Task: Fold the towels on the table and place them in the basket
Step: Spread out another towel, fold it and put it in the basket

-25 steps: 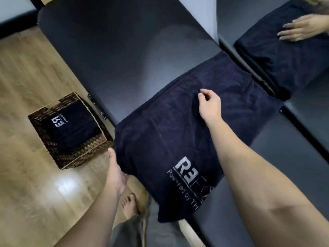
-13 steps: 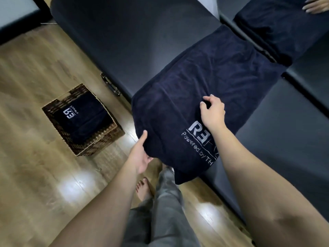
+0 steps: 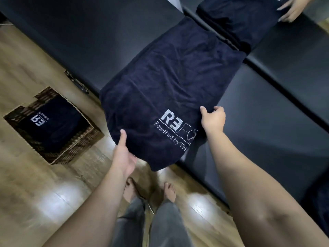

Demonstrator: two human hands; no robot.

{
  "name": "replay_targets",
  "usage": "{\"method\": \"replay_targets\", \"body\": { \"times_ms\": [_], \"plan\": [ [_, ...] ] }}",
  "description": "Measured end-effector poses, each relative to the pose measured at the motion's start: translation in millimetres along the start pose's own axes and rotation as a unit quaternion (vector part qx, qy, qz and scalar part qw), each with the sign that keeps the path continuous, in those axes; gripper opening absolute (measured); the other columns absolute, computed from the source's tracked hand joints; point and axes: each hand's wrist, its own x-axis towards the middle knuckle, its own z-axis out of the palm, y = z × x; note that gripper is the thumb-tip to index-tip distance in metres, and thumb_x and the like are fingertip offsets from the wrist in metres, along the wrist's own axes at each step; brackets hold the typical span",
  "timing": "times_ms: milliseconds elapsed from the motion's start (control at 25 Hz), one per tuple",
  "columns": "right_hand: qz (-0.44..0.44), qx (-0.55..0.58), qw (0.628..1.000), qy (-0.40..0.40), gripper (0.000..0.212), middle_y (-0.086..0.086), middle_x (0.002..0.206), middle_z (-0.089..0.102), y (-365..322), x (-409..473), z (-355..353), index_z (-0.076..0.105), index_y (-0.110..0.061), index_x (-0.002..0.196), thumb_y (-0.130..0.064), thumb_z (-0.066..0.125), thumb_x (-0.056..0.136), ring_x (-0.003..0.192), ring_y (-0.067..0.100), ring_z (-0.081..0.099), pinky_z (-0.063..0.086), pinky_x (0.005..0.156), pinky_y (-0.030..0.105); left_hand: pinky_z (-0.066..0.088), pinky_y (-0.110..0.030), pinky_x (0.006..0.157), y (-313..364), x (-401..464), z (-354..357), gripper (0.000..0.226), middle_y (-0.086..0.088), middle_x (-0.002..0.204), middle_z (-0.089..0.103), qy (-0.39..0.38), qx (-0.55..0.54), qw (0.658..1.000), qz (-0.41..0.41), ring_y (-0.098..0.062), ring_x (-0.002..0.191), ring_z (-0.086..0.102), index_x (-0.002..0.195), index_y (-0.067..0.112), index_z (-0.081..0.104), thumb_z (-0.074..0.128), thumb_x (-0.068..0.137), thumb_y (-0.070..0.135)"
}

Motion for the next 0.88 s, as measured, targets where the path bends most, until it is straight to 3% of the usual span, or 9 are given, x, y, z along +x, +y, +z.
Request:
{"method": "replay_targets", "body": {
  "times_ms": [80, 160, 240, 320, 440, 520, 640, 800, 880],
  "plan": [
    [0.009, 0.002, 1.0, -0.013, 0.041, -0.001, 0.116, 0.054, -7.9, 5.9, -1.1, 0.054, -0.016, 0.124, -0.04, 0.067, 0.094, 0.101, 0.022, 0.053, 0.042, 0.084, 0.035, 0.051, -0.047, 0.102, -23.6, -6.1, 4.8, 0.062, -0.003, 0.131, 0.069, -0.032, 0.076, 0.996, -0.045, -0.024, 0.117, 0.067, 0.137, 0.022, 0.06, 0.071, 0.085, 0.054],
    [-0.009, -0.023, 1.0, -0.016, 0.014, 0.0, 0.09, 0.053, -10.9, 12.3, -1.8, 0.053, -0.022, 0.087, -0.029, 0.063, 0.093, 0.082, 0.024, 0.047, 0.041, 0.069, 0.033, 0.054, -0.049, 0.099, -35.3, -11.4, 9.4, 0.046, -0.004, 0.124, 0.072, 0.032, 0.107, 0.994, -0.01, -0.024, 0.109, 0.071, 0.127, 0.021, 0.065, 0.077, 0.087, 0.038],
    [-0.026, -0.017, 0.999, -0.008, 0.024, 0.001, 0.074, 0.051, -10.5, 16.7, -7.5, 0.043, -0.02, 0.069, -0.019, 0.057, 0.089, 0.071, 0.027, 0.045, 0.038, 0.059, 0.032, 0.056, -0.051, 0.095, -33.4, -12.6, 19.3, 0.033, -0.002, 0.115, 0.075, 0.119, 0.088, 0.987, 0.064, -0.025, 0.105, 0.072, 0.116, 0.02, 0.067, 0.079, 0.087, 0.028],
    [0.022, 0.11, 0.993, 0.02, 0.019, 0.0, 0.076, 0.056, -3.3, 16.8, -15.8, 0.047, -0.019, 0.07, -0.018, 0.056, 0.087, 0.07, 0.024, 0.05, 0.042, 0.065, 0.03, 0.055, -0.048, 0.097, -29.3, -22.6, 31.5, 0.024, 0.003, 0.109, 0.074, 0.152, 0.081, 0.975, 0.137, -0.022, 0.105, 0.07, 0.107, 0.022, 0.066, 0.08, 0.087, 0.024],
    [0.187, 0.328, 0.924, 0.057, 0.019, 0.001, 0.079, 0.057, 17.2, 3.9, -25.9, 0.048, -0.017, 0.072, -0.019, 0.055, 0.09, 0.062, 0.023, 0.05, 0.045, 0.055, 0.032, 0.054, -0.044, 0.098, -41.1, -42.0, 42.7, 0.028, 0.007, 0.106, 0.069, 0.166, 0.171, 0.958, 0.159, -0.022, 0.105, 0.066, 0.11, 0.022, 0.061, 0.078, 0.088, 0.024],
    [0.242, 0.331, 0.911, 0.045, 0.016, 0.001, 0.083, 0.056, 36.9, 1.2, -31.9, 0.047, -0.016, 0.077, -0.018, 0.052, 0.093, 0.062, 0.022, 0.051, 0.044, 0.05, 0.029, 0.053, -0.041, 0.093, -56.7, -43.1, 33.6, 0.038, 0.003, 0.108, 0.066, 0.175, 0.229, 0.953, 0.09, -0.025, 0.103, 0.063, 0.119, 0.019, 0.06, 0.079, 0.088, 0.028],
    [0.22, 0.271, 0.937, 0.017, 0.008, 0.003, 0.087, 0.056, 50.3, 4.2, -45.6, 0.05, -0.012, 0.087, -0.014, 0.048, 0.094, 0.064, 0.023, 0.051, 0.047, 0.052, 0.031, 0.056, -0.043, 0.092, -66.3, -44.7, 20.3, 0.046, -0.002, 0.112, 0.07, 0.169, 0.279, 0.945, 0.002, -0.026, 0.099, 0.066, 0.114, 0.018, 0.062, 0.086, 0.079, 0.038],
    [0.203, 0.241, 0.948, 0.053, 0.03, 0.008, 0.122, 0.06, 71.2, 19.2, -63.5, 0.054, -0.011, 0.119, -0.012, 0.045, 0.091, 0.1, 0.034, 0.059, 0.051, 0.083, 0.038, 0.057, -0.04, 0.085, -57.2, -59.7, 30.0, 0.056, -0.002, 0.101, 0.074, 0.058, 0.428, 0.892, -0.137, -0.025, 0.088, 0.072, 0.109, 0.02, 0.061, 0.075, 0.078, 0.064],
    [0.217, 0.243, 0.942, 0.077, 0.029, 0.008, 0.123, 0.06, 86.3, 31.0, -77.9, 0.051, -0.012, 0.118, -0.016, 0.049, 0.089, 0.105, 0.035, 0.062, 0.055, 0.087, 0.042, 0.056, -0.036, 0.078, -46.0, -58.9, 33.1, 0.075, -0.004, 0.089, 0.074, 0.093, 0.495, 0.854, -0.126, -0.027, 0.08, 0.072, 0.103, 0.015, 0.064, 0.061, 0.073, 0.084]
  ]
}}
